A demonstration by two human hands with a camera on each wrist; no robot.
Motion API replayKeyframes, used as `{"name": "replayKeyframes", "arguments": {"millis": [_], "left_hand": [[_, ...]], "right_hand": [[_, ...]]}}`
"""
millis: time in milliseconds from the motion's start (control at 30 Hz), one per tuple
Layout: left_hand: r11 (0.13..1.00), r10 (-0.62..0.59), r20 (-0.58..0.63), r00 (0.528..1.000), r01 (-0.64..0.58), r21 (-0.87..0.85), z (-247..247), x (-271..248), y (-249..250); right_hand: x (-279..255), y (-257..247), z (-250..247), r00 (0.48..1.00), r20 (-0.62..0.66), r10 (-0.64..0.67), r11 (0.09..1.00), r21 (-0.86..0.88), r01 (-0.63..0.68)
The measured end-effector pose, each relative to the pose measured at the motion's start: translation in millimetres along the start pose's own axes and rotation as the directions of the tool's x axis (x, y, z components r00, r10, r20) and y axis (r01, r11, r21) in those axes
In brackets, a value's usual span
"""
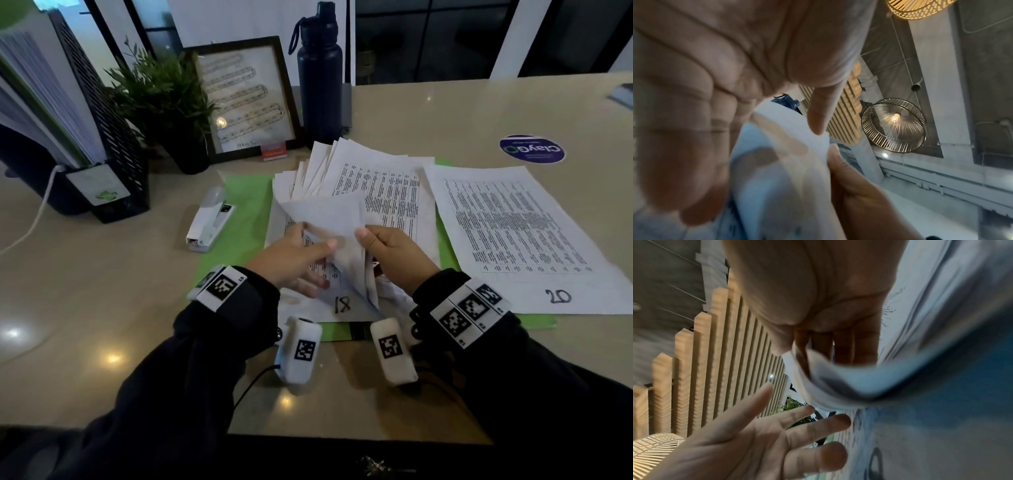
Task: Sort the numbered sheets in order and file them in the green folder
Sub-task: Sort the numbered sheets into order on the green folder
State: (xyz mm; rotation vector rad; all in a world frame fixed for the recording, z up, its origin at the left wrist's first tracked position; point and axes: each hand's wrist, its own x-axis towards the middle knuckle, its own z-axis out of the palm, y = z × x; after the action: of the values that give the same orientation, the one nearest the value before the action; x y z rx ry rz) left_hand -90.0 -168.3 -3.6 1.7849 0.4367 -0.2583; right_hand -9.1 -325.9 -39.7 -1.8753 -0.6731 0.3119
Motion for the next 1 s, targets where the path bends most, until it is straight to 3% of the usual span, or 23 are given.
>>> {"name": "replayKeyframes", "arguments": {"millis": [167, 400, 533, 667, 767, 1000], "left_hand": [[0.998, 0.042, -0.052, 0.998, -0.044, -0.048, 4, 4, -3], [0.986, 0.103, -0.123, 0.987, -0.118, -0.115, 1, -2, -7], [0.981, 0.077, -0.212, 0.974, -0.112, -0.157, -4, -3, -9], [0.995, 0.065, -0.265, 0.962, -0.084, -0.061, -21, -2, -23], [0.993, 0.108, -0.250, 0.962, -0.091, 0.081, -36, -3, -34], [0.992, 0.074, -0.243, 0.967, -0.046, 0.120, -45, -4, -42]], "right_hand": [[-1, 2, -1, 0.995, 0.102, -0.005, 0.999, 0.032, 0.002], [-1, 4, 3, 0.995, 0.091, -0.046, 0.999, -0.009, 0.047], [0, 5, 6, 0.999, 0.001, -0.048, 0.993, -0.107, 0.048], [0, 3, 4, 0.986, -0.152, -0.067, 0.993, -0.110, 0.051], [-1, 1, 1, 0.969, -0.240, -0.054, 0.998, -0.052, 0.043], [-1, 0, -1, 0.952, -0.299, -0.060, 0.998, 0.003, 0.064]]}}
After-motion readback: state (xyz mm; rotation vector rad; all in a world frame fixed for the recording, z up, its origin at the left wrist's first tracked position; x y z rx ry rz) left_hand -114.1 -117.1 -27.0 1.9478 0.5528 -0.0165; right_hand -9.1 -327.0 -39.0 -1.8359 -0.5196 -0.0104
